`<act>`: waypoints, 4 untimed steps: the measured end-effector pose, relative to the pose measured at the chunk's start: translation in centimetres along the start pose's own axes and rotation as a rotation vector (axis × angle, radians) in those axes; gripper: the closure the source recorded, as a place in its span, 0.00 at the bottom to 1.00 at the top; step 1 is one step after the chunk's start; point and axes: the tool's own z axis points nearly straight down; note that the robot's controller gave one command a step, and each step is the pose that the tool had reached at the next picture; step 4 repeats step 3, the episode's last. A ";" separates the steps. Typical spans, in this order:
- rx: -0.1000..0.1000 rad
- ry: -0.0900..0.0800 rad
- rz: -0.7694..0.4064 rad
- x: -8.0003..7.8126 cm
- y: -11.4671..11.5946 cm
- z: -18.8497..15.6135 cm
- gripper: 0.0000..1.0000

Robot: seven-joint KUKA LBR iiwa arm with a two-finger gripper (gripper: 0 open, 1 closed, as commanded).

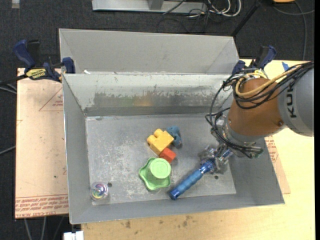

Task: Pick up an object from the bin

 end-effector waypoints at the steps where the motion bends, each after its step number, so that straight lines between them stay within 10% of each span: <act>1: 0.008 -0.007 -0.686 -2.2 -2.1 -0.1 1.00; 2: 0.008 -0.005 -0.701 -5.2 -3.0 -9.3 1.00; 3: 0.008 -0.002 -0.654 -3.5 -4.5 -18.1 1.00; 4: 0.008 -0.002 -0.654 -3.5 -4.5 -18.1 1.00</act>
Offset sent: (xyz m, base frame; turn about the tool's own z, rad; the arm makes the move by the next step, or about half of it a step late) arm 0.0270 -0.0025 0.0000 -0.6923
